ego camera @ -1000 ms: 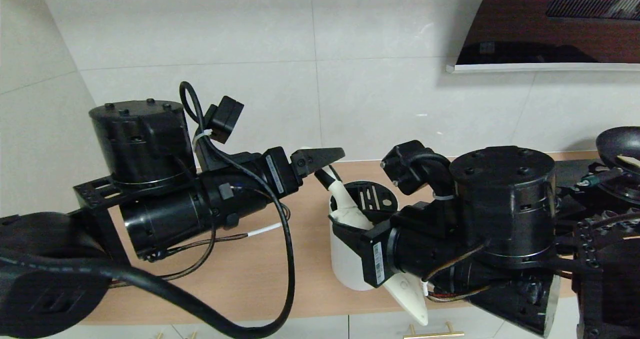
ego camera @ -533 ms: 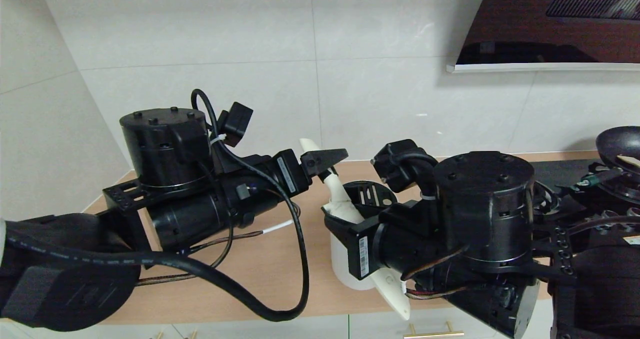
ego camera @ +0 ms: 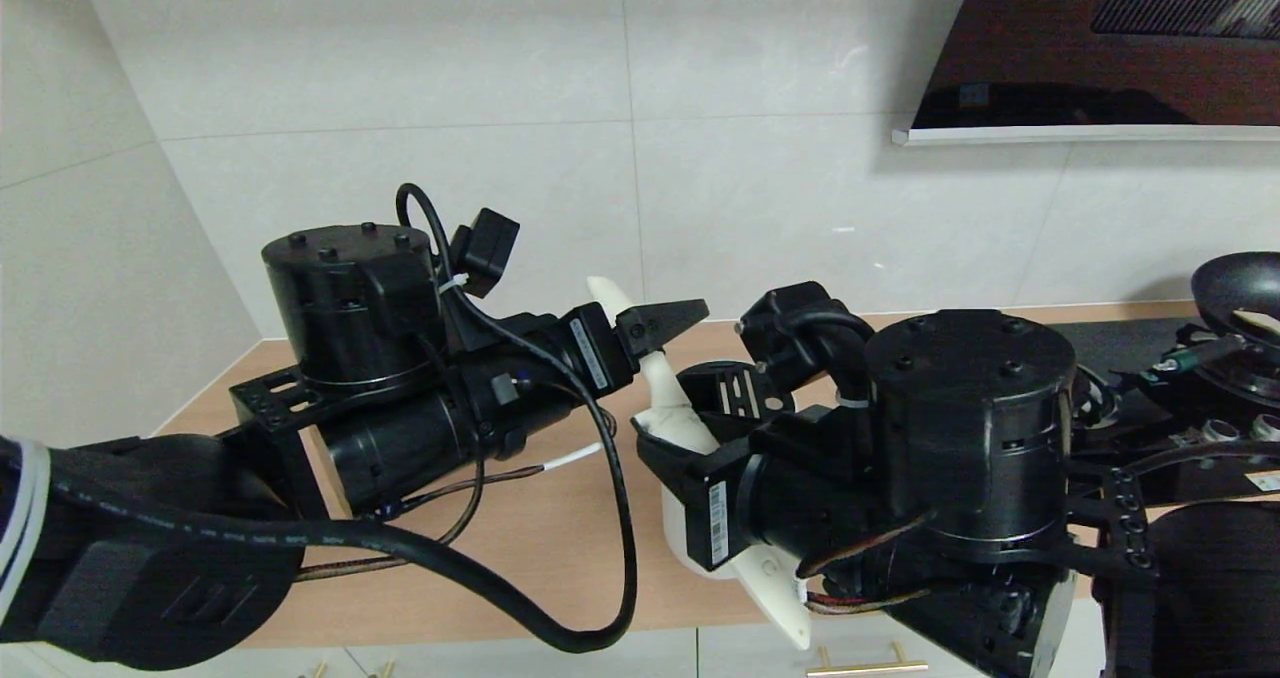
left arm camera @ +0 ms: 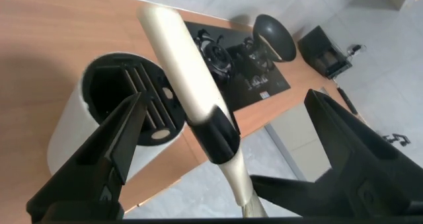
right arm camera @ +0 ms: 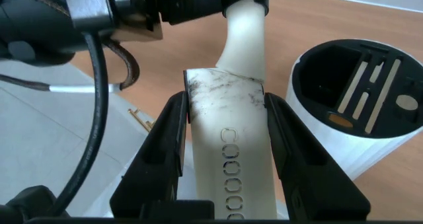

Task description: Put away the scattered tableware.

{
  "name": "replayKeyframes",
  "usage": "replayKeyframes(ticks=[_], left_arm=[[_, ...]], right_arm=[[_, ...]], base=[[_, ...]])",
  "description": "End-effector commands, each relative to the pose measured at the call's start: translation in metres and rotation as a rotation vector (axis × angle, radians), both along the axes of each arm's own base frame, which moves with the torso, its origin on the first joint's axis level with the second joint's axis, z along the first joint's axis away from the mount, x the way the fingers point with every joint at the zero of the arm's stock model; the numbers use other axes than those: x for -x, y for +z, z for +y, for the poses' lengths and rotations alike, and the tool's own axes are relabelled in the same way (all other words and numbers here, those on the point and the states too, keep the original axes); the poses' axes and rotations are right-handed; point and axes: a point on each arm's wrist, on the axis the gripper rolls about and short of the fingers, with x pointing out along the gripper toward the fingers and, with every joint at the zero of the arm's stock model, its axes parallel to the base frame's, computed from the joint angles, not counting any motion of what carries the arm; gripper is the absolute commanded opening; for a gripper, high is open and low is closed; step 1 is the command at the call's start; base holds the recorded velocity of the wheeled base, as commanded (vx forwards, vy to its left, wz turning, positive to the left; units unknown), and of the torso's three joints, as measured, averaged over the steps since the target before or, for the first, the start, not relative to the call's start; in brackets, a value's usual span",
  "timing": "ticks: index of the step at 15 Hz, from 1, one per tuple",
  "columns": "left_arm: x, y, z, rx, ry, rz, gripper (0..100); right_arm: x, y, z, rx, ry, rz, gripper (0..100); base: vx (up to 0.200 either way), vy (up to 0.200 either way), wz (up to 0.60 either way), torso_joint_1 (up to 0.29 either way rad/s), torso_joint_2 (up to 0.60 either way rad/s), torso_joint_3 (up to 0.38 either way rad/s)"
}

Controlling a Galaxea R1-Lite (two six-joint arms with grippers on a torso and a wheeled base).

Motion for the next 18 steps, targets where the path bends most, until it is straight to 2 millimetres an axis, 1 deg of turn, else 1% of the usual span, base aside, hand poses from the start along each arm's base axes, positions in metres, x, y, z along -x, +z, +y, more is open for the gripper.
replayKeyframes(ticks=[1,17,18], left_arm=[[0.001,0.001,0.0,0.001,-0.001,-0.002,0],[0.001,0.001,0.0,0.004,-0.007,-0.002,0],[0.001,0.001,0.0,0.004,-0.007,-0.002,0]], right_arm=[[0.001,0.001,0.0,-0.002,0.001,-0.001,0],[0.002,0.01,-0.004,-0.051,-0.018,-0.021,0],[0.002,0.011,-0.004,-0.054,-0.017,-0.021,100]], base=[[0.0,0.0,0.0,0.0,0.0,0.0],[0.0,0.0,0.0,0.0,0.0,0.0],[0.0,0.0,0.0,0.0,0.0,0.0]])
